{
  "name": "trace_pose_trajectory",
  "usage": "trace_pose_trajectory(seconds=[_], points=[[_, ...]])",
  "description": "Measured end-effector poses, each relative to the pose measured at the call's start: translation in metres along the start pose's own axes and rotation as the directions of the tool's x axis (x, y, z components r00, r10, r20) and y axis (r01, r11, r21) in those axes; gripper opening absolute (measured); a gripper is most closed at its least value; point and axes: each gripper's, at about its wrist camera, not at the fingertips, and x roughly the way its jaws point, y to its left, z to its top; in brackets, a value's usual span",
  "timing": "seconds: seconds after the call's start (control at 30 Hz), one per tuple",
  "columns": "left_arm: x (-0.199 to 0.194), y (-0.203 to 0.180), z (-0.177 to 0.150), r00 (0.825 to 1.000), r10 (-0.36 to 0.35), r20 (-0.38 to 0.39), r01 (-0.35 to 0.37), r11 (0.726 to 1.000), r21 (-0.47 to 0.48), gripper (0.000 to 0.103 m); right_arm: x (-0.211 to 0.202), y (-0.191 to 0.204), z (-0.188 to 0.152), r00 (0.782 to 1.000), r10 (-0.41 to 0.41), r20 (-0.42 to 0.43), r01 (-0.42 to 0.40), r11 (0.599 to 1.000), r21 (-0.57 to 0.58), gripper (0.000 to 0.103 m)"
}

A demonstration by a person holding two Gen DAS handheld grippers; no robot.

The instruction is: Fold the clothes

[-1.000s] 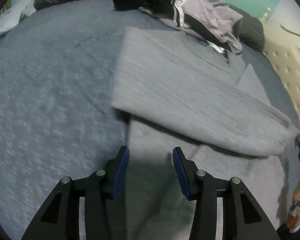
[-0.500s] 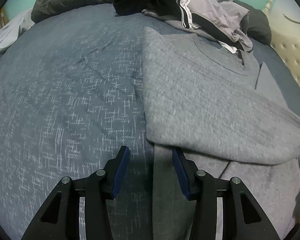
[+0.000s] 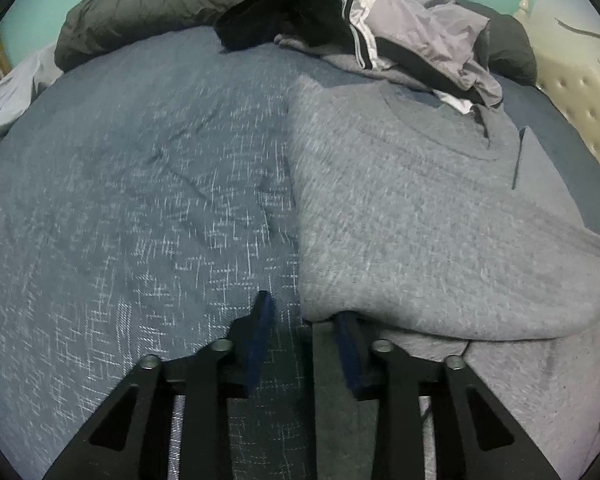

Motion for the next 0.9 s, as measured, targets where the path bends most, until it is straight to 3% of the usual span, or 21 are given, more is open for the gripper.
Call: trace_pose_trajectory(seconds=[0.1, 0.33, 0.6, 0.9], points=[[0.001, -0.003, -0.001, 1.000, -0.005, -0.011, 0.005, 1.000, 0.014, 0.018, 0.003, 0.002, -0.002, 1.000, 0.011, -0.025, -0.011, 1.000, 0.004, 0.005], [-0.001, -0.003, -0.005, 1.000, -0.029, -0.012, 0.029, 0.999, 0.031, 0.018, -0.006, 0.030, -0.004, 0.996, -0.024, -0.082, 0.019, 0.998, -0.064, 0.005], [-0.002, -0.001, -0.001, 0.998, -0.065, -0.008, 0.066, 0.997, 0.039, 0.018, -0.046, 0.057, 0.006, 0.982, -0.099, -0.160, 0.078, 0.988, -0.135, 0.005], [0.001, 0.003, -0.003, 0.996, -0.081, -0.027, 0.082, 0.996, 0.036, 0.018, -0.036, 0.044, -0.022, 0.947, -0.195, -0.255, 0.156, 0.974, -0.164, 0.005]])
